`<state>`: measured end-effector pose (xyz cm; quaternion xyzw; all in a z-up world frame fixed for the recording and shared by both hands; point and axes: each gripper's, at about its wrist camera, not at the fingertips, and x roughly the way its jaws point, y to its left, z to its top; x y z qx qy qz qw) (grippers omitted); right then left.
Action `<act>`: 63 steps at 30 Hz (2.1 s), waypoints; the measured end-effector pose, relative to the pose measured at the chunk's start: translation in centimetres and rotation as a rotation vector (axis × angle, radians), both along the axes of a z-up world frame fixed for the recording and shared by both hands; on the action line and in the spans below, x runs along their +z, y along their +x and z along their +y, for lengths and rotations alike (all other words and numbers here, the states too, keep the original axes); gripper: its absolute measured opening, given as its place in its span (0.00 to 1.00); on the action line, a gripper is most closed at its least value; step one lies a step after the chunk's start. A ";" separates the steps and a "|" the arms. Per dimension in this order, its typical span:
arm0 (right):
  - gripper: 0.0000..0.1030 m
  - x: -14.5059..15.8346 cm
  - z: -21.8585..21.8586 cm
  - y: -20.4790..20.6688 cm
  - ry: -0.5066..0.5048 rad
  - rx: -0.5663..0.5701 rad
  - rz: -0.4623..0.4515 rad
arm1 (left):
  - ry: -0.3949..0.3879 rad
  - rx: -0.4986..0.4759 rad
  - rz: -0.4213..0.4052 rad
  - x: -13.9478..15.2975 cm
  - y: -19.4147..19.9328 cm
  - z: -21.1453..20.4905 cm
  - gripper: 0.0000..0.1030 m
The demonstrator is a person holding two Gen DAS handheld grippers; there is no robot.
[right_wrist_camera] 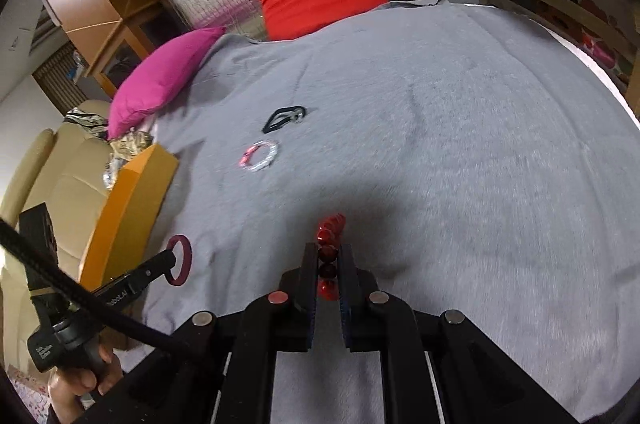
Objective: Organize jewelry
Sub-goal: 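Carry the dark red bangle and red bead bracelet toward the orange box with both tools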
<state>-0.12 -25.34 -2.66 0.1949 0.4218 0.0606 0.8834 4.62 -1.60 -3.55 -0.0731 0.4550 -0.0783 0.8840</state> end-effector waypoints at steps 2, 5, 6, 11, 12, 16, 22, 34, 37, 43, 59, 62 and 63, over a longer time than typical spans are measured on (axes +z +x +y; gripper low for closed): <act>0.10 0.3 0.4 -0.9 0.009 0.003 -0.007 | -0.002 -0.006 -0.003 0.3 -0.7 0.0 0.04; 0.10 0.7 0.7 -2.0 0.024 0.004 -0.017 | 0.010 -0.012 -0.011 0.5 -1.6 -0.2 0.04; 0.10 0.9 0.9 -2.3 0.028 0.006 -0.020 | 0.010 -0.015 -0.010 0.5 -1.8 -0.2 0.04; 0.10 1.7 1.9 -3.4 0.029 0.020 -0.040 | 0.025 -0.015 -0.009 0.7 -2.9 -0.2 0.04; 0.10 1.8 2.0 -3.5 0.028 0.022 -0.042 | 0.028 -0.013 -0.009 0.7 -3.0 -0.2 0.04; 0.10 2.0 2.5 -3.9 0.031 0.025 -0.046 | 0.034 -0.008 -0.015 1.0 -3.4 0.0 0.04; 0.10 2.1 2.8 -4.3 0.033 0.037 -0.049 | 0.038 -0.003 -0.024 1.4 -3.9 0.1 0.04; 0.10 2.4 3.6 -4.5 0.035 0.063 -0.063 | 0.043 0.006 -0.028 1.5 -4.7 0.9 0.04; 0.10 2.6 3.9 -4.3 0.035 0.074 -0.069 | 0.042 0.019 -0.031 1.6 -4.8 1.3 0.04; 0.10 2.7 4.6 -4.3 0.034 0.093 -0.072 | 0.034 0.027 -0.043 2.0 -5.3 2.0 0.04; 0.10 4.2 7.4 -4.3 -0.003 0.144 -0.092 | -0.004 0.100 -0.111 4.1 -6.4 5.5 0.04; 0.10 4.6 8.3 -4.3 -0.007 0.162 -0.099 | -0.009 0.123 -0.120 4.5 -6.6 6.5 0.04; 0.10 4.7 8.6 -4.2 -0.005 0.168 -0.101 | -0.009 0.132 -0.123 4.6 -6.7 6.9 0.04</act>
